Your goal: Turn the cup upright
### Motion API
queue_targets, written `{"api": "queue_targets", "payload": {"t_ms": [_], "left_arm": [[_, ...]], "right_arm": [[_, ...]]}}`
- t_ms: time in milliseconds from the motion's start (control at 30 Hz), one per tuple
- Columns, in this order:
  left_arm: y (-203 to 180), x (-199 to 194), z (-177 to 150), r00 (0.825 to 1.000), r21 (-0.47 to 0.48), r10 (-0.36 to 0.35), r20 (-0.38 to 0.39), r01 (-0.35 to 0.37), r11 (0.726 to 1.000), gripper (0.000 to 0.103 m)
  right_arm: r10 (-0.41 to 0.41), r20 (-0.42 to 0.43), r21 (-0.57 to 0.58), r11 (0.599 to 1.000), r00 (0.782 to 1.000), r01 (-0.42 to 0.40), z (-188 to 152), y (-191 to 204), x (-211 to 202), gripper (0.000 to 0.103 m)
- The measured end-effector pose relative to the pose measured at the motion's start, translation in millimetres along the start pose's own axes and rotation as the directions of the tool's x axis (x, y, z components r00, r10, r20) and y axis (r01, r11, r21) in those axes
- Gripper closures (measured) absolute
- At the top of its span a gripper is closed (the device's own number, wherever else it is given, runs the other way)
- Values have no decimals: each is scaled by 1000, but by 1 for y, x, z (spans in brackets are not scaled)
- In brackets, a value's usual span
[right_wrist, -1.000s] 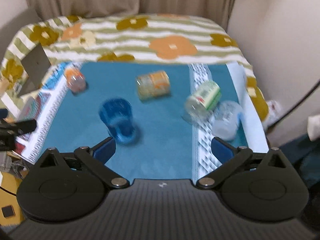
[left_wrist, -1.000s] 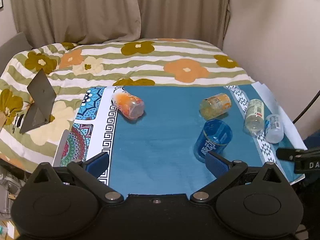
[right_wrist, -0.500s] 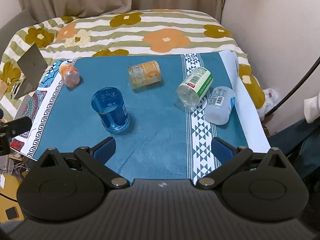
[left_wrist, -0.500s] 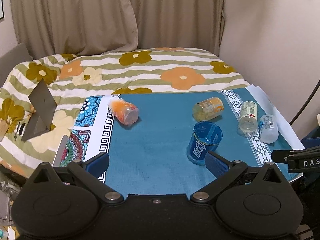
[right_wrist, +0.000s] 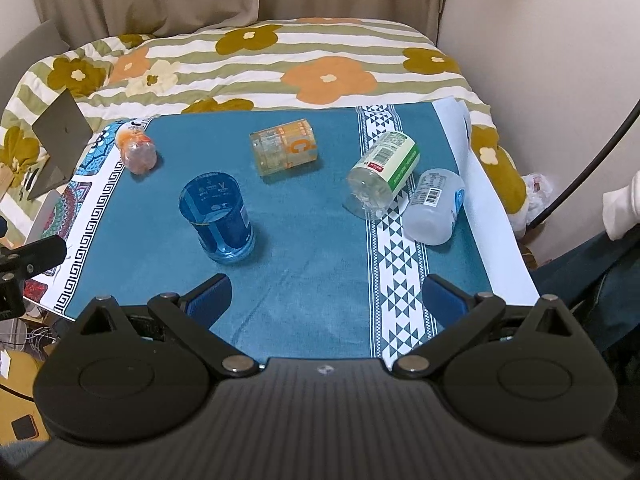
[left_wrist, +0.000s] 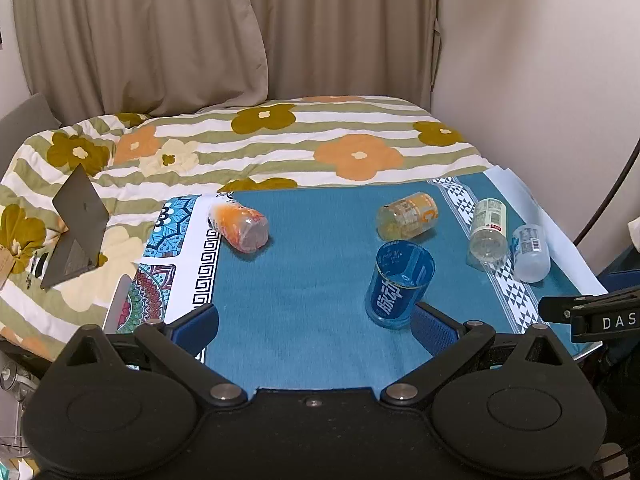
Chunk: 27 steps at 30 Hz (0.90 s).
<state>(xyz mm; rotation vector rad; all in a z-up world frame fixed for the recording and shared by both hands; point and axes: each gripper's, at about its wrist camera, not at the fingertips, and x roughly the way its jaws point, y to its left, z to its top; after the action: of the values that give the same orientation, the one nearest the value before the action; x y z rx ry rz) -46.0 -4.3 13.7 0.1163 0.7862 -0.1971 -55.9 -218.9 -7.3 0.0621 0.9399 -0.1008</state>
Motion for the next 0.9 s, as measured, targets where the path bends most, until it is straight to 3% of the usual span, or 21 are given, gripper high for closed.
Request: {"api": "queue_targets", "payload": {"t_ms": [900], "left_arm": [[0, 1, 4, 1000, -6, 13, 11, -13, 1000, 0]], "right_arm": [[0, 1, 1, 1000, 1000, 0, 1, 0, 1, 0]]}}
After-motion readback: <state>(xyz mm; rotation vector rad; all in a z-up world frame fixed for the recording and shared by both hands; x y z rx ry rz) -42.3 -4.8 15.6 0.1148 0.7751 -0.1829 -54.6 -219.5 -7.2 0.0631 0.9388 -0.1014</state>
